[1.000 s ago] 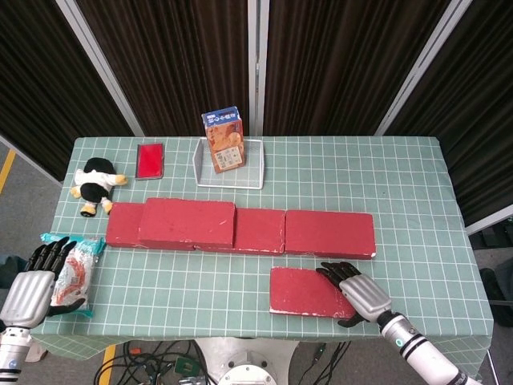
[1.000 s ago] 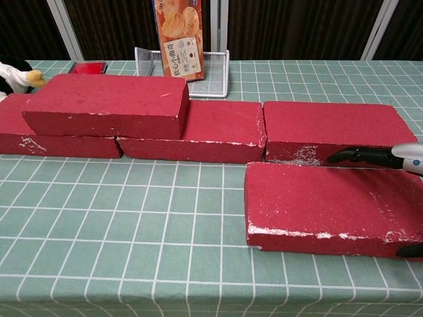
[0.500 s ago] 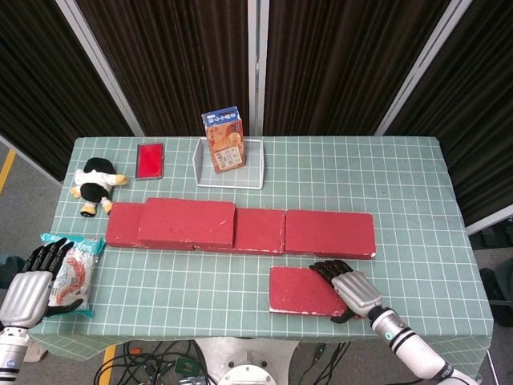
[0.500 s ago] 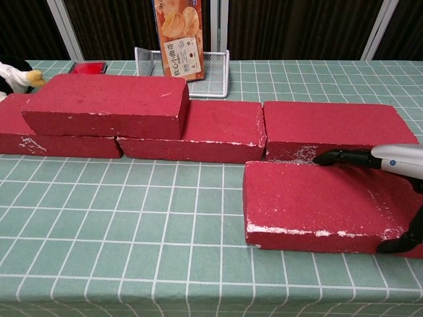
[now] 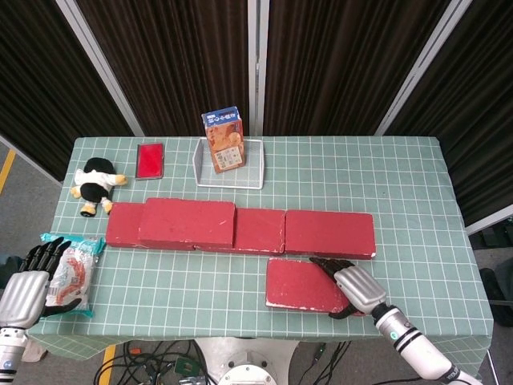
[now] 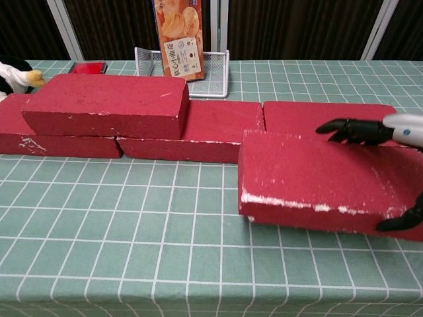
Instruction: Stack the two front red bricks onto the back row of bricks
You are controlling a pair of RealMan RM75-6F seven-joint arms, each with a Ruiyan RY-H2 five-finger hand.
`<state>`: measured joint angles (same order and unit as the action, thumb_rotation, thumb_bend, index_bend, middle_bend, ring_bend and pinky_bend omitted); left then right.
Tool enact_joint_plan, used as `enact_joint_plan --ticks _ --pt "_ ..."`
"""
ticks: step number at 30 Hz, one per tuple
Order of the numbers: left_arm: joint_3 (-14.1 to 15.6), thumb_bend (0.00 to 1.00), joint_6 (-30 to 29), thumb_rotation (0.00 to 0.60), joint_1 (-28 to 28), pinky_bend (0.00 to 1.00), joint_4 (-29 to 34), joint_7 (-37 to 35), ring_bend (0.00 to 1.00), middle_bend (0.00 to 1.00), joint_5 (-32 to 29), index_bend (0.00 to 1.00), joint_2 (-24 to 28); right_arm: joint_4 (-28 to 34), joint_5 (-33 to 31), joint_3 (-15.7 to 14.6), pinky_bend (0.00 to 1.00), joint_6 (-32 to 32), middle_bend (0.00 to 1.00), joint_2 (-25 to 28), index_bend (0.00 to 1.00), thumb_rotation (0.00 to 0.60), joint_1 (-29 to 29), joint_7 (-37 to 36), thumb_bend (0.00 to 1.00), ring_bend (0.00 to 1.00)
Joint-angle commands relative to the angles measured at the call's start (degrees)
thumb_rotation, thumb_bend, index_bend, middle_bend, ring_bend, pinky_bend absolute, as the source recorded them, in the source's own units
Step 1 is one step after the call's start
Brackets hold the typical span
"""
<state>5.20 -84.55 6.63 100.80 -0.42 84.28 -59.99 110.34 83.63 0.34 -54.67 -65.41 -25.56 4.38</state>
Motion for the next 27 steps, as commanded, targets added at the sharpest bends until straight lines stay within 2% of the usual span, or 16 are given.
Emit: enact_joint_plan --ticks 1,4,7,10,18,27 --pt "-0.4 0.07 -0.26 0.6 -0.35 0.0 0.23 -0.43 0.0 0.0 0.1 0.03 0.39 1.91 2.07 3.38 0.26 -3.14 0.22 3.96 0.02 0.6 -0.81 -2.35 0.0 0.17" --pt "-0.71 0.07 -0.07 0.6 -0.49 0.0 0.41 -0.95 0.0 0.0 0.36 0.03 0.67 0.59 -0.9 7.58 0.26 -1.96 0.22 5.41 0.03 0.6 -3.89 -2.13 0.0 0.17" --pt "-1.05 0.07 -0.39 0.6 -0.6 0.0 0.05 -1.0 0.0 0.0 1.34 0.03 0.43 -2.13 -6.03 11.1 0.26 3.08 0.22 5.65 0.03 0.6 -8.4 -2.96 0.0 0.17" --pt "-1.31 0.07 -0.81 0.6 -0.81 0.0 -0.46 -1.37 0.0 0.0 2.3 0.03 -0.02 -5.22 -9.69 12.84 0.26 8.26 0.22 5.39 0.03 0.6 -12.63 -2.01 0.0 0.17" --pt "-1.87 0.07 0.38 0.6 -0.83 0.0 -0.91 -1.95 0.0 0.0 2.29 0.03 -0.12 -11.22 -14.83 13.63 0.23 19.07 0.21 3.66 0.03 0.6 -20.94 -1.28 0.0 0.17" --pt "-2.02 0.07 1.55 0.6 -0.83 0.0 -1.41 -2.31 0.0 0.0 2.75 0.03 -0.53 -14.82 -19.48 13.21 0.22 22.16 0.18 -0.62 0.03 0.6 -24.45 -3.5 0.0 0.16"
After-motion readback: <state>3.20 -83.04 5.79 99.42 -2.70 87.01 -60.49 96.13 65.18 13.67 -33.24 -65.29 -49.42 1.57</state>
